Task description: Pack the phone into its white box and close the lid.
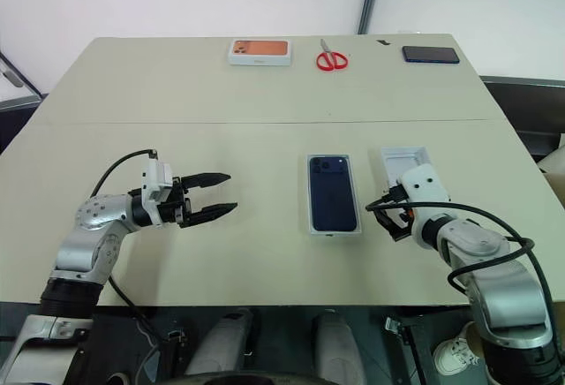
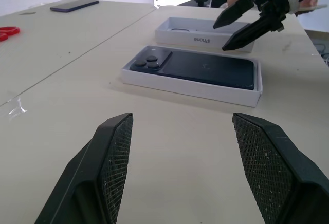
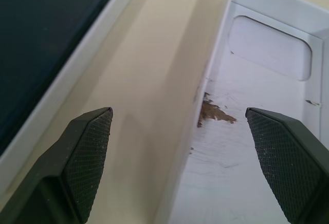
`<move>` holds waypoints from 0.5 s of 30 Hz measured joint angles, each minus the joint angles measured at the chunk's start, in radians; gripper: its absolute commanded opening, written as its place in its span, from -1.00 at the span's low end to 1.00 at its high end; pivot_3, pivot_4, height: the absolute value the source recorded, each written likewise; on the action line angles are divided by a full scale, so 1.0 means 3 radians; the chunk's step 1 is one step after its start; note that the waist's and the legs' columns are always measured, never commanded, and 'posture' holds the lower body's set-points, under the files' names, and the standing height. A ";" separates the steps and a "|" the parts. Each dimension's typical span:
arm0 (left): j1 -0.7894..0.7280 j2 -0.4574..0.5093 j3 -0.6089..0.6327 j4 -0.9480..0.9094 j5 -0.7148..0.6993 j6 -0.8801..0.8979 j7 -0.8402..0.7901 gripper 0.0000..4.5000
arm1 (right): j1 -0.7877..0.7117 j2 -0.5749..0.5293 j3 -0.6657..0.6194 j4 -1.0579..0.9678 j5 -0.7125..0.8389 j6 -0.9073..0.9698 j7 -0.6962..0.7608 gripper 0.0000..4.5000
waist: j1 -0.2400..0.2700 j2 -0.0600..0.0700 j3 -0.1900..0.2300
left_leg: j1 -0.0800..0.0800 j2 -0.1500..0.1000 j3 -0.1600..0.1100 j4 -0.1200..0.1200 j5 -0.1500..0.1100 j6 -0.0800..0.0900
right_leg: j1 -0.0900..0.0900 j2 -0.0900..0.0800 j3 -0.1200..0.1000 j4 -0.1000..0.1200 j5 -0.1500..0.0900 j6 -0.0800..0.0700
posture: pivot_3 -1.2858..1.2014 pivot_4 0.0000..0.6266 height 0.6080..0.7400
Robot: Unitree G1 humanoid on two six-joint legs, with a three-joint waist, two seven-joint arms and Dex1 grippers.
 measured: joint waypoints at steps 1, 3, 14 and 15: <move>0.0002 0.0000 0.0000 -0.0002 0.0000 0.0000 0.0007 0.44 | -0.0022 0.0026 0.0009 0.0026 -0.0010 0.0001 -0.0026 0.93 | -0.0002 0.0000 0.0000 | 0.0000 0.0000 0.0000 0.0000 0.0000 0.0000 | 0.0000 0.0000 0.0000 0.0000 0.0000 0.0000 | 0.03 -0.52 1.00; 0.0007 -0.0003 -0.0008 -0.0011 0.0000 0.0002 0.0025 0.44 | -0.0073 0.0058 0.0036 0.0080 -0.0015 0.0020 -0.0065 0.93 | -0.0009 0.0000 0.0000 | 0.0000 0.0001 0.0000 0.0000 0.0000 0.0000 | -0.0001 0.0001 0.0000 0.0001 0.0000 0.0000 | 0.03 -0.52 1.00; 0.0025 -0.0041 -0.0038 -0.0088 0.0000 0.0032 0.0136 0.44 | -0.0976 -0.0145 0.0119 0.0369 0.0243 0.1084 0.0069 0.93 | 0.0003 0.0001 0.0000 | -0.0001 -0.0001 -0.0003 -0.0001 0.0000 0.0000 | -0.0001 -0.0001 0.0000 -0.0001 0.0000 0.0000 | 0.03 -0.52 1.00; 0.0026 -0.0045 -0.0044 -0.0091 0.0000 0.0032 0.0143 0.44 | -0.1019 -0.0197 0.0157 0.0404 0.0256 0.1186 0.0084 0.93 | 0.0003 0.0001 0.0000 | -0.0001 0.0000 -0.0002 -0.0001 0.0000 0.0001 | -0.0001 -0.0001 -0.0001 -0.0001 0.0000 0.0000 | 0.03 -0.52 1.00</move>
